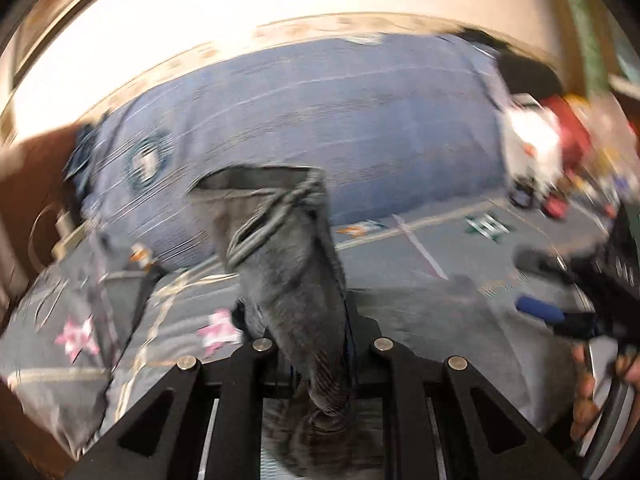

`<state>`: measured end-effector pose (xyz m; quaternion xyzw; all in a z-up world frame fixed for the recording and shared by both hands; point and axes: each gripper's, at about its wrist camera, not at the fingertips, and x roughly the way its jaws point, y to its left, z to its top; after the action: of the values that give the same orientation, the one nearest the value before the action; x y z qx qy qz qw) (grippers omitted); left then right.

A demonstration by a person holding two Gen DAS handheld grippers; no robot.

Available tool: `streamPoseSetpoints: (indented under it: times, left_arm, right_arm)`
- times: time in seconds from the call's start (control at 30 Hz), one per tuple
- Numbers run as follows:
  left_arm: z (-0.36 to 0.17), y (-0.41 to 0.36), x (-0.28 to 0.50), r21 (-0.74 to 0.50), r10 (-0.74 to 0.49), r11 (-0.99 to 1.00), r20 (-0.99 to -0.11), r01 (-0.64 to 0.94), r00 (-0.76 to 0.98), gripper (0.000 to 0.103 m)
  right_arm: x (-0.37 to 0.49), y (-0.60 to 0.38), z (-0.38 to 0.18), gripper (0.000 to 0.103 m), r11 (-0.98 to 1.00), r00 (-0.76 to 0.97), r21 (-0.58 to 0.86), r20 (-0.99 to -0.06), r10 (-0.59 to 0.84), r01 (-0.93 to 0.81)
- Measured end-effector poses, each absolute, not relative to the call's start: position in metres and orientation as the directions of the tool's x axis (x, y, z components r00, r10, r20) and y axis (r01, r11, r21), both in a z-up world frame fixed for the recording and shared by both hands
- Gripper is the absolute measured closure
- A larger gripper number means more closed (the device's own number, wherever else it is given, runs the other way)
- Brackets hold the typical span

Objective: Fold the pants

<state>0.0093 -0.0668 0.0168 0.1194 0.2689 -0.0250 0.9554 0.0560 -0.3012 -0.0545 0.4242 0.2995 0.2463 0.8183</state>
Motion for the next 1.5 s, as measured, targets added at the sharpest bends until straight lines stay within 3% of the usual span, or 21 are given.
streamPoseSetpoints:
  times: [0.23,0.33,0.6,0.67,0.77,0.9,1.1,1.2,1.23,1.27,1.3,1.37,1.5]
  left_arm:
    - [-0.064,-0.153,0.018,0.353,-0.017,0.873,-0.668,0.337,0.744,0.086]
    - [-0.073,-0.165,0.012,0.413,0.011,0.841,-0.659,0.349,0.752,0.085]
    - [-0.029,-0.138,-0.006,0.281,-0.079,0.913,-0.591,0.296,0.803,0.085]
    - [-0.042,-0.148,-0.01,0.304,-0.088,0.894,-0.6,0.328,0.795,0.085]
    - [-0.079,-0.166,-0.003,0.363,-0.06,0.836,-0.685,0.411,0.726,0.083]
    - [-0.093,-0.179,-0.024,0.464,-0.056,0.753,-0.662,0.467,0.747,0.075]
    - [-0.066,-0.148,-0.038,0.251,-0.216,0.816,-0.703,0.521,0.678,0.072]
    - [-0.037,-0.115,-0.054,0.114,-0.315,0.852,-0.668,0.51,0.674,0.058]
    - [-0.027,-0.097,-0.059,0.07,-0.329,0.875,-0.639,0.478,0.695,0.049]
    - [-0.021,-0.084,-0.062,0.046,-0.327,0.893,-0.617,0.447,0.716,0.04]
    - [-0.016,-0.068,-0.063,0.022,-0.314,0.914,-0.594,0.405,0.741,0.037]
    - [-0.01,-0.032,-0.057,-0.023,-0.242,0.96,-0.568,0.278,0.787,0.036]
    - [-0.026,0.013,-0.024,-0.09,-0.13,0.992,-0.637,0.094,0.76,0.035]
  right_arm:
    - [0.049,-0.337,-0.065,0.009,0.484,0.754,0.872,-0.273,0.598,-0.068]
    - [0.048,-0.344,-0.07,0.009,0.477,0.756,0.878,-0.285,0.59,-0.041]
    - [0.052,-0.34,-0.07,0.009,0.483,0.747,0.874,-0.293,0.597,-0.043]
    - [0.052,-0.338,-0.071,0.009,0.489,0.745,0.871,-0.3,0.595,-0.04]
    - [0.051,-0.338,-0.072,0.009,0.496,0.747,0.868,-0.309,0.589,-0.032]
    - [0.05,-0.336,-0.072,0.009,0.535,0.749,0.844,-0.342,0.567,-0.02]
    - [0.054,-0.327,-0.066,0.009,0.573,0.729,0.818,-0.358,0.583,-0.056]
    - [0.056,-0.317,-0.06,0.009,0.578,0.698,0.81,-0.358,0.621,-0.099]
    - [0.056,-0.315,-0.059,0.009,0.576,0.688,0.811,-0.36,0.63,-0.103]
    - [0.055,-0.313,-0.057,0.009,0.563,0.671,0.819,-0.355,0.651,-0.112]
    - [0.054,-0.311,-0.055,0.009,0.544,0.66,0.83,-0.341,0.669,-0.122]
    - [0.049,-0.307,-0.052,0.009,0.509,0.628,0.85,-0.323,0.708,-0.137]
    - [0.034,-0.296,-0.063,0.009,0.457,0.541,0.887,-0.353,0.763,-0.066]
